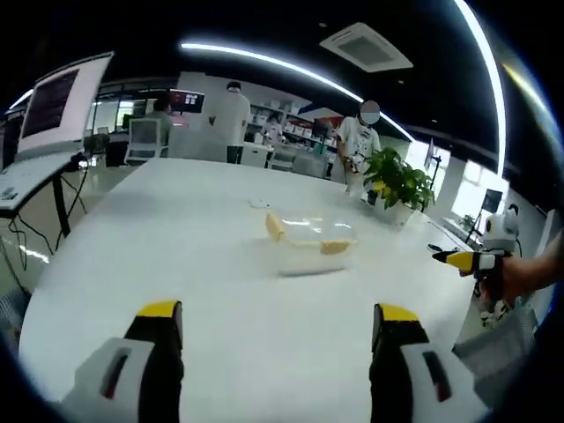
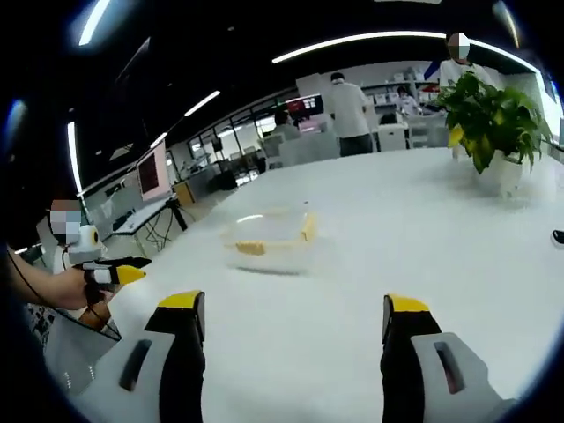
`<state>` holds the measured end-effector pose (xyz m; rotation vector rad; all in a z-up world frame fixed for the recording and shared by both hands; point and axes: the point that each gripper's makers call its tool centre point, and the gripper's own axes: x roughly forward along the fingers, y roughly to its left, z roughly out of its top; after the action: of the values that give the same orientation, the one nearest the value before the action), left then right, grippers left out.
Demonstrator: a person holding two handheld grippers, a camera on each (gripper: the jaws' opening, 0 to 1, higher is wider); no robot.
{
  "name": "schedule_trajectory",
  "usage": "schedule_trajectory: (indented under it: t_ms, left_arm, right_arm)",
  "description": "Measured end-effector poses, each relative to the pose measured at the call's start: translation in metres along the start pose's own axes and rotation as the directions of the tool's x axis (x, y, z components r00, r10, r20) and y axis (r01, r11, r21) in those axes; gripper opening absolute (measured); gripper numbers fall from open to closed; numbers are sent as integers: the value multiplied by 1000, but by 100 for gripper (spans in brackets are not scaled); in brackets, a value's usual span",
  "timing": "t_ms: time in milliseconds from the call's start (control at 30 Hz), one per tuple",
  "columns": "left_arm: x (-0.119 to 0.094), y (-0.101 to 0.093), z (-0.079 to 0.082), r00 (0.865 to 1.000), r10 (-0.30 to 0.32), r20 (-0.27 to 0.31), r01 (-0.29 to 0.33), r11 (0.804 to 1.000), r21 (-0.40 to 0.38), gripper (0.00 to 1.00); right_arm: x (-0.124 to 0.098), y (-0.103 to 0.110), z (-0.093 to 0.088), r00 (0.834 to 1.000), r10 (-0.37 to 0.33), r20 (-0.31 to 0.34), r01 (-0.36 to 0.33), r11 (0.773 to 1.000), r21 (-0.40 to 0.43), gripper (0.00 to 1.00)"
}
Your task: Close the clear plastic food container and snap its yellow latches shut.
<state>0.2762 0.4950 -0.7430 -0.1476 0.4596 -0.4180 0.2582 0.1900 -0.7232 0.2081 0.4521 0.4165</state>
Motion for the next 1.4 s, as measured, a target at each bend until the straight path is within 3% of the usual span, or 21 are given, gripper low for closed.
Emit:
schedule_trajectory:
  t_ms: [200, 333, 500, 600, 800, 933, 1233, 1400]
  left_arm:
    - [-16, -5, -5, 1000, -4, 7, 4, 1000, -21, 85]
    - [-24, -10, 9, 999, -18, 33, 19, 999, -49, 84]
    - [-31, -14, 11, 999, -35, 25, 35, 999, -5, 83]
    - [-34, -17, 11, 999, -54, 3, 54, 996, 73, 82]
    - [-49, -10, 12, 999, -53, 6, 52, 996, 72, 81]
    - [-53, -4, 5, 999, -36, -3, 36, 998, 51, 79]
    - [-56, -8, -4, 999, -47, 12, 48, 998, -33, 79]
    - [-52, -15, -9, 998, -63, 6, 63, 997, -37, 78]
  right_arm:
    - [-11, 14, 3, 1000, 17, 20, -17, 1000, -7, 79]
    - [-17, 23, 2, 999, 34, 29, -33, 999, -23, 79]
    - [-22, 29, -1, 999, 42, 30, -41, 999, -20, 79]
    - [-24, 30, 1, 998, 41, 37, -41, 999, -22, 79]
    - [-28, 38, 1, 997, 62, 47, -61, 998, -23, 78]
    - [-27, 41, -6, 996, 72, 43, -70, 997, -28, 78]
    - [-27, 42, -12, 997, 71, 26, -69, 996, -50, 76]
    - [-24, 48, -17, 996, 88, 2, -87, 993, -84, 76]
